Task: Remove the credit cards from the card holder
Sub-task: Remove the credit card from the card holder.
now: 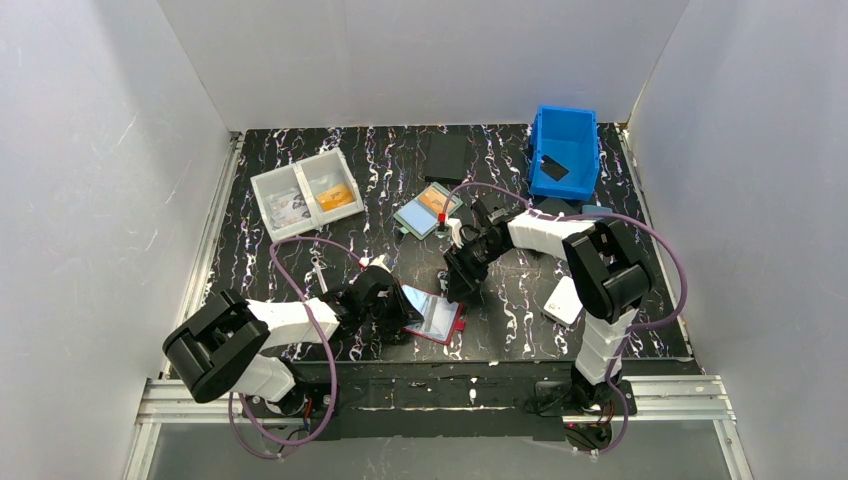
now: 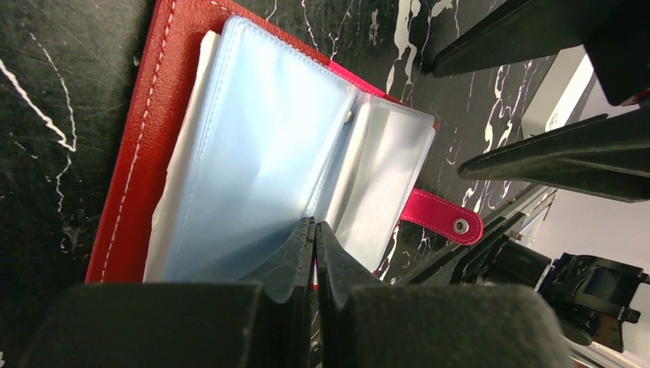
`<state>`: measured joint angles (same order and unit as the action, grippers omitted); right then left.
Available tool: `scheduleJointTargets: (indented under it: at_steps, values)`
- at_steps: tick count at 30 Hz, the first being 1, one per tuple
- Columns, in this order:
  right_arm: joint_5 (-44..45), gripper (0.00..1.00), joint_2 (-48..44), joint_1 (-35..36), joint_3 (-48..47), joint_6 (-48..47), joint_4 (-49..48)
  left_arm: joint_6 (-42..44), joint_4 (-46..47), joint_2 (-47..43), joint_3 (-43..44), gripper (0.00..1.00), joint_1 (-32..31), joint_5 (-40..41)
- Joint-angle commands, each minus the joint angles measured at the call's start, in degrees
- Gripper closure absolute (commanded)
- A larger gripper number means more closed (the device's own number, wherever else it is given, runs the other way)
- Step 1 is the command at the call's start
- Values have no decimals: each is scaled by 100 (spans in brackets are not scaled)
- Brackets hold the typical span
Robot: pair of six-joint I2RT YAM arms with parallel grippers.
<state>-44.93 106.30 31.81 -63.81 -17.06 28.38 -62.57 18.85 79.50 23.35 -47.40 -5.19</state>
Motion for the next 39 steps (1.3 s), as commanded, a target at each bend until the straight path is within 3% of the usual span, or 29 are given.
scheduleJointTargets:
  at_steps: [1, 14, 39]
  values:
    - [51, 33, 252, 59, -35, 148, 30, 51, -269, 102, -182, 100, 47, -15]
    - [-592, 39, 231, 159, -123, 16, 219, 25, -185, 155, -221, 100, 60, -35]
    - [-354, 41, -251, 159, -127, -71, 135, 16, -163, 220, -191, 100, 58, -61]
